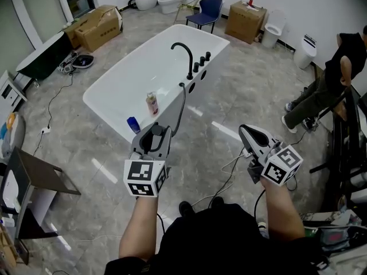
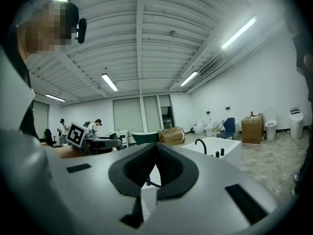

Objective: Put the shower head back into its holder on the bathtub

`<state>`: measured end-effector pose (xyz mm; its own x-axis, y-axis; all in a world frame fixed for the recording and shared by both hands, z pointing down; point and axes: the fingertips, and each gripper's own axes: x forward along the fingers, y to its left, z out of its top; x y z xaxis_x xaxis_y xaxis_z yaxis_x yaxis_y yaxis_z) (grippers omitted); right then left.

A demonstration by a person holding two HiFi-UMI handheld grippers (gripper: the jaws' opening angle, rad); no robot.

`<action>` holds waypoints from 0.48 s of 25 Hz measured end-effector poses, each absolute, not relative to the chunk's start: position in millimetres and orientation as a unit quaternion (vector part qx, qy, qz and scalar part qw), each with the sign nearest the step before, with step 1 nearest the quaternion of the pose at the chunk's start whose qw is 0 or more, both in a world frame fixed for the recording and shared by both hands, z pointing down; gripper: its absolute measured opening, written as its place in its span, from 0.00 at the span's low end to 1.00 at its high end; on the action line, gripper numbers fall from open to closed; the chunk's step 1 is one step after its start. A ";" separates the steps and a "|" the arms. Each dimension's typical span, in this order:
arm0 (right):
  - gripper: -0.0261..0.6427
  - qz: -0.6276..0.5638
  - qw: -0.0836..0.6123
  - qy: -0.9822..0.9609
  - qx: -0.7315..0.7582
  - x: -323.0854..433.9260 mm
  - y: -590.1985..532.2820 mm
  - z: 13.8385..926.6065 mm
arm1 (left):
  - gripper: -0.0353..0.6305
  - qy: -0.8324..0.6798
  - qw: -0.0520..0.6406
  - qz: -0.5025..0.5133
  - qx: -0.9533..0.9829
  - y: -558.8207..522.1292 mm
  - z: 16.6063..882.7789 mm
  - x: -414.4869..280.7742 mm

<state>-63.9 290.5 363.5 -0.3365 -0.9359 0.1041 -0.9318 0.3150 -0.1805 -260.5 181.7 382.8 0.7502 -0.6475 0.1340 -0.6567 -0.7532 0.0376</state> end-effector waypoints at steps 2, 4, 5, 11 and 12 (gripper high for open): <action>0.06 -0.105 0.008 0.807 -0.581 -65.5 291.6 363.2 | 0.28 -0.344 0.043 0.060 0.936 177.5 385.5 -261.5; 0.06 -0.109 0.007 0.804 -0.584 -65.9 293.6 364.6 | 0.28 -0.339 0.047 0.061 0.938 176.4 385.6 -260.9; 0.06 -0.113 0.007 0.802 -0.586 -65.1 294.6 365.6 | 0.28 -0.336 0.048 0.060 0.939 177.0 385.0 -259.8; 0.06 -0.127 0.006 0.799 -0.588 -61.3 289.1 369.9 | 0.28 -0.327 0.054 0.056 0.942 173.4 385.5 -253.2; 0.06 -0.128 0.004 0.801 -0.585 -61.2 286.5 370.8 | 0.28 -0.329 0.055 0.055 0.941 171.5 385.9 -251.6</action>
